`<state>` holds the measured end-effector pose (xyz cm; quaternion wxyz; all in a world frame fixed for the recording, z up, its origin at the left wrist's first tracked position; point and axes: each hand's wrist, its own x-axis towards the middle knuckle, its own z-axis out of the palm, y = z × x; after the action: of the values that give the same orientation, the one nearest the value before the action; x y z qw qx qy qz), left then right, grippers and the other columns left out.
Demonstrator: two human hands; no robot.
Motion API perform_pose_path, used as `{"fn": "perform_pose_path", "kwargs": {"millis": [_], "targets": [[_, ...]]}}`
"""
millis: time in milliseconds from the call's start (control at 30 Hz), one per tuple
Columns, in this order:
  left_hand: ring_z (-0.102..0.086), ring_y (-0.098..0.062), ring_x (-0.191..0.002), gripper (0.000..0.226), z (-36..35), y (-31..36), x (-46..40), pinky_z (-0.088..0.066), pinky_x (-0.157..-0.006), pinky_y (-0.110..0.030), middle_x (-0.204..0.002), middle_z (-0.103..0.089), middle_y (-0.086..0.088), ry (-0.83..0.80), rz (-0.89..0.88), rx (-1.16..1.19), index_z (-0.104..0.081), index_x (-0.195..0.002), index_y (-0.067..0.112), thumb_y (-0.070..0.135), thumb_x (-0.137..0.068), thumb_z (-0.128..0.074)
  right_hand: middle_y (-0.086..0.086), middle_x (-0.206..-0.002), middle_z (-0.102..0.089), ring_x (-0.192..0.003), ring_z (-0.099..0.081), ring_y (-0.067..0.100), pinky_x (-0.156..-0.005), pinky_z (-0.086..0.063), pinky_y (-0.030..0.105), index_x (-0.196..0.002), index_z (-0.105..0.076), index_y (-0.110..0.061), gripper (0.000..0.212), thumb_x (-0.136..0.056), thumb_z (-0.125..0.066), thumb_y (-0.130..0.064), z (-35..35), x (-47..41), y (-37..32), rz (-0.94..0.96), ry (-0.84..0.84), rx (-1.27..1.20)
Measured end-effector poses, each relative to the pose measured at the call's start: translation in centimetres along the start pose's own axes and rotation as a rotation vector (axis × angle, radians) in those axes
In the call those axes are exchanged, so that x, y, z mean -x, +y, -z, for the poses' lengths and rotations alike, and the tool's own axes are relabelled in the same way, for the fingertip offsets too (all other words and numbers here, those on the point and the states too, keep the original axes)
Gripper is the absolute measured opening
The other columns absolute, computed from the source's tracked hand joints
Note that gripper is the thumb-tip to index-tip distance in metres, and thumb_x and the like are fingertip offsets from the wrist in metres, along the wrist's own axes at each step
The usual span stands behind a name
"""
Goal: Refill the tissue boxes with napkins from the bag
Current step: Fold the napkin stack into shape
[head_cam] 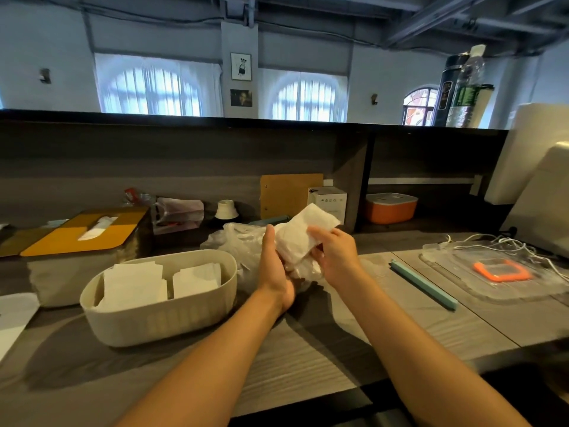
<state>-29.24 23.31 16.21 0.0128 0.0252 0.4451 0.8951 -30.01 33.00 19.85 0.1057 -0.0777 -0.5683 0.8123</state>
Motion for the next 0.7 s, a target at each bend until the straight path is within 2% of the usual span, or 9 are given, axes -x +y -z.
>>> {"fn": "perform_pose_path", "kwargs": {"millis": [100,167,233,367,433,500,567,633,700], "targets": [[-0.069,-0.028,-0.108,0.057,0.0,0.0,0.0,-0.054,-0.095,-0.047,-0.116,-0.072,-0.009,-0.019,-0.015,-0.049,-0.062,-0.127,0.018,0.060,-0.090,-0.051,0.008,-0.107,-0.064,-0.090,-0.066,0.020,-0.061,-0.056,0.024,-0.106,-0.060,-0.013,0.023,-0.087,-0.072,-0.010,0.2,-0.2,0.4,0.092,-0.007,0.097],[-0.068,-0.028,-0.107,0.059,0.1,-0.2,-0.3,-0.054,-0.096,-0.051,-0.117,-0.071,-0.008,0.036,-0.009,-0.161,-0.056,-0.132,0.019,0.054,-0.085,-0.065,0.005,-0.102,-0.065,-0.086,-0.065,0.017,-0.057,-0.056,0.022,-0.112,-0.058,-0.013,0.029,-0.086,-0.072,-0.010,0.2,0.1,0.4,0.113,-0.058,0.130],[-0.066,-0.028,-0.107,0.057,0.1,-0.5,-0.5,-0.054,-0.094,-0.053,-0.118,-0.069,-0.007,0.065,0.019,-0.208,-0.052,-0.132,0.022,0.049,-0.085,-0.069,0.002,-0.104,-0.064,-0.090,-0.065,0.018,-0.058,-0.057,0.022,-0.117,-0.057,-0.015,0.034,-0.087,-0.072,-0.015,0.2,0.1,0.2,0.130,-0.079,0.194],[-0.069,-0.029,-0.105,0.038,0.3,-0.5,-0.8,-0.057,-0.090,-0.052,-0.118,-0.070,-0.008,0.055,0.028,-0.153,-0.056,-0.131,0.021,0.039,-0.097,-0.059,-0.001,-0.103,-0.064,-0.095,-0.061,0.016,-0.081,-0.056,0.034,-0.109,-0.059,-0.025,0.017,-0.097,-0.056,-0.037,0.5,-0.5,-0.4,0.265,-0.016,0.438],[-0.069,-0.029,-0.106,0.037,0.4,-0.4,-0.8,-0.057,-0.091,-0.051,-0.121,-0.070,-0.008,0.027,0.027,-0.141,-0.057,-0.132,0.021,0.038,-0.099,-0.055,-0.001,-0.114,-0.062,-0.105,-0.057,0.017,-0.095,-0.050,0.041,-0.120,-0.060,-0.025,0.031,-0.097,-0.052,-0.044,0.6,-0.9,-0.5,0.280,-0.016,0.599],[-0.070,-0.029,-0.104,0.033,0.3,-0.3,-0.8,-0.057,-0.091,-0.051,-0.118,-0.071,-0.008,0.005,0.027,-0.117,-0.059,-0.129,0.023,0.037,-0.100,-0.053,-0.001,-0.108,-0.060,-0.099,-0.056,0.018,-0.090,-0.046,0.038,-0.123,-0.056,-0.021,0.037,-0.094,-0.058,-0.045,0.7,-0.9,-0.9,0.120,-0.048,0.605],[-0.071,-0.030,-0.101,0.029,0.3,-0.1,-0.7,-0.057,-0.090,-0.053,-0.115,-0.073,-0.008,-0.007,0.036,-0.112,-0.060,-0.126,0.025,0.037,-0.099,-0.054,-0.001,-0.093,-0.056,-0.085,-0.056,0.018,-0.080,-0.047,0.036,-0.111,-0.051,-0.020,0.036,-0.088,-0.067,-0.043,0.9,-0.4,-1.4,-0.104,-0.102,0.484],[-0.071,-0.032,-0.101,0.032,0.3,0.0,-0.5,-0.057,-0.090,-0.053,-0.114,-0.073,-0.009,-0.017,0.051,-0.121,-0.061,-0.126,0.024,0.038,-0.097,-0.057,0.002,-0.093,-0.059,-0.084,-0.060,0.021,-0.070,-0.052,0.034,-0.108,-0.053,-0.018,0.034,-0.085,-0.073,-0.035,1.2,-0.4,-1.3,-0.136,-0.138,0.414],[-0.070,-0.033,-0.104,0.041,0.4,0.0,-0.4,-0.055,-0.093,-0.053,-0.116,-0.072,-0.011,-0.045,0.073,-0.125,-0.060,-0.130,0.022,0.040,-0.093,-0.062,0.003,-0.093,-0.064,-0.083,-0.064,0.021,-0.063,-0.054,0.032,-0.106,-0.059,-0.016,0.029,-0.084,-0.075,-0.027,1.4,-0.6,-1.0,-0.043,-0.123,0.355]]}}
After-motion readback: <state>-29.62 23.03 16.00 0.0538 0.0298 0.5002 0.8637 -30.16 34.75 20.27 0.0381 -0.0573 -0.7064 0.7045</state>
